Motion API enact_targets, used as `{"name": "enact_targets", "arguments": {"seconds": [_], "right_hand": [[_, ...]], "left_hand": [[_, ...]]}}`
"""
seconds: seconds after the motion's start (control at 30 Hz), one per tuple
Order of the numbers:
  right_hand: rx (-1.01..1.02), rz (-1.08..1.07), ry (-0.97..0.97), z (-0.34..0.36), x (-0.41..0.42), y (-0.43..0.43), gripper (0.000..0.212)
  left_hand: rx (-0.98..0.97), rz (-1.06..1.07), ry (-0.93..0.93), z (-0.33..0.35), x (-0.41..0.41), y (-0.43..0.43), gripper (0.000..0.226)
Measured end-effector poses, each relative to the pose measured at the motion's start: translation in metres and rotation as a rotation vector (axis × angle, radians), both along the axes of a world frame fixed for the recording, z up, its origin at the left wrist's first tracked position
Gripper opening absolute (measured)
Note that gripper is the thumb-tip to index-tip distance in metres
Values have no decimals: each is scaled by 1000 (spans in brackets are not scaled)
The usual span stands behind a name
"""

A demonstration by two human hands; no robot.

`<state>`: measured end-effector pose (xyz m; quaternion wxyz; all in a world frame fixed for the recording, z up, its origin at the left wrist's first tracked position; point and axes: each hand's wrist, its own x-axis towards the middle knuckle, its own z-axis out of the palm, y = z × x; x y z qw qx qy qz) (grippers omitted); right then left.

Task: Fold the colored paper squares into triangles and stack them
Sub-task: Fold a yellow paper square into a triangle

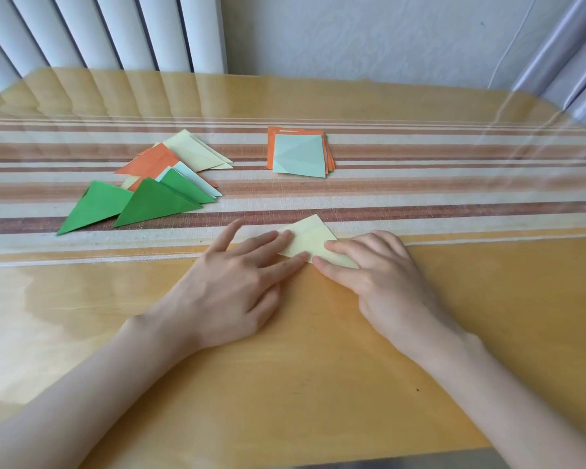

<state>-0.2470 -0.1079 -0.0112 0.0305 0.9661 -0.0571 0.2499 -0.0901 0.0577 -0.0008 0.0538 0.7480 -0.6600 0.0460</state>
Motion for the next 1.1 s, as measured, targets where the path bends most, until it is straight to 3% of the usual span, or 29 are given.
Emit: {"name": "enact_targets", "arguments": {"seconds": [0.13, 0.3, 0.5, 0.63, 0.77, 0.9, 1.0, 1.1], "right_hand": [[-28, -22, -6, 1, -10, -4, 62], [-22, -36, -63, 6, -18, -5, 54], [-30, -66, -108, 8, -17, -4, 29], [234, -65, -150, 18, -5, -9, 29], [587, -134, 67, 32, 18, -24, 32], [626, -93, 266, 27, 39, -34, 57], [638, -64, 287, 21, 44, -37, 50], [662, -14, 323, 21, 44, -40, 47]], "left_hand": [[-30, 29, 83, 3, -1, 0, 49], [-152, 116, 33, 6, 3, 6, 43], [-298, 252, -11, 4, -4, -1, 45], [-282, 525, 142, 9, -10, -15, 62], [-160, 637, 239, 5, -11, -28, 86], [-223, 631, 287, 1, -10, -30, 83], [-232, 616, 397, 2, -8, -29, 73], [-283, 583, 482, 4, -5, -28, 44]]}}
